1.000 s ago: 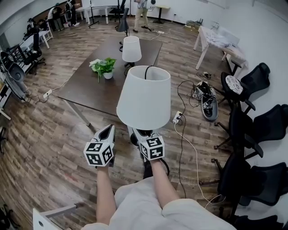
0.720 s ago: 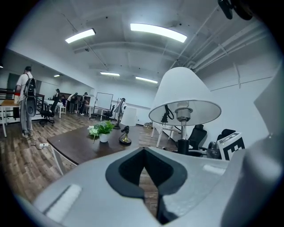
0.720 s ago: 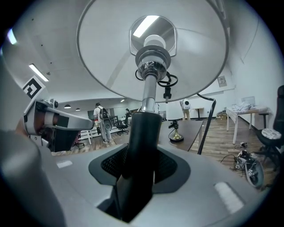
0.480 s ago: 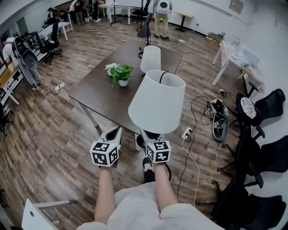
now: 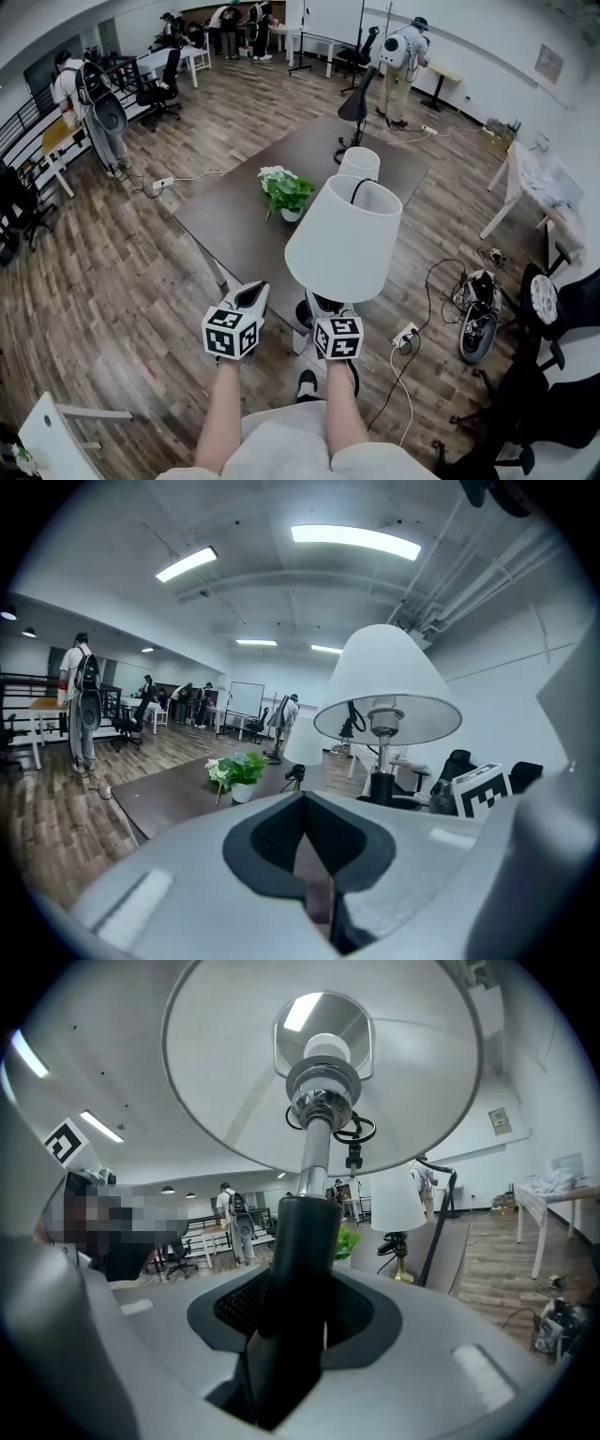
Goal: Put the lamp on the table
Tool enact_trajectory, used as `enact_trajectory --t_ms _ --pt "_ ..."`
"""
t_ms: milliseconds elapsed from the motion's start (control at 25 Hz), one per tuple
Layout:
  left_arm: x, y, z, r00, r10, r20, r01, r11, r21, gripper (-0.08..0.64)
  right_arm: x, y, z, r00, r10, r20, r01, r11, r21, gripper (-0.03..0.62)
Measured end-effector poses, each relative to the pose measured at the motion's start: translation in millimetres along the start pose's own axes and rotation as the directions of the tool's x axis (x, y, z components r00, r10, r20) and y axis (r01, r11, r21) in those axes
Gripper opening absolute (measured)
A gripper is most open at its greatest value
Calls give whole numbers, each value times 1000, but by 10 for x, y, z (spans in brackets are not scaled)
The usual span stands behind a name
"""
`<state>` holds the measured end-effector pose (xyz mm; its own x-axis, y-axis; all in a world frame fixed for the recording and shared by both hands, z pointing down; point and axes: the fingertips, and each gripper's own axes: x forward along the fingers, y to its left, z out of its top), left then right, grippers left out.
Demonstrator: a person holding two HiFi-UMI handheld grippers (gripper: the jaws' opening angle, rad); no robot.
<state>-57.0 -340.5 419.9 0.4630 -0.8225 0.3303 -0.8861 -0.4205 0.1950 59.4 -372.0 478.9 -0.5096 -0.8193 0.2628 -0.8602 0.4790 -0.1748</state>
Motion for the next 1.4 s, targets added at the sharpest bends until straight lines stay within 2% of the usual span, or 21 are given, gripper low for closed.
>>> enact_trajectory --t_ms 360,640,800,1080,1400 --pt "396 311 194 992 120 28 -119 992 -33 1 649 -239 172 993 115 -34 -117 991 -71 184" --pt "482 490 72 979 200 33 -196 977 -89 1 959 -145 100 975 210 -71 -218 966 -137 184" --pt "428 607 -32 971 240 5 -239 967 -93 1 1104 -34 5 962 256 -97 -267 956 -121 186" --pt "169 901 -216 941 337 -4 -333 928 -164 1 1247 214 -207 932 328 -155 -347 932 -110 186" --pt "236 1264 -478 938 344 -40 -345 915 -209 1 1554 413 -375 913 371 -171 -387 919 -75 186"
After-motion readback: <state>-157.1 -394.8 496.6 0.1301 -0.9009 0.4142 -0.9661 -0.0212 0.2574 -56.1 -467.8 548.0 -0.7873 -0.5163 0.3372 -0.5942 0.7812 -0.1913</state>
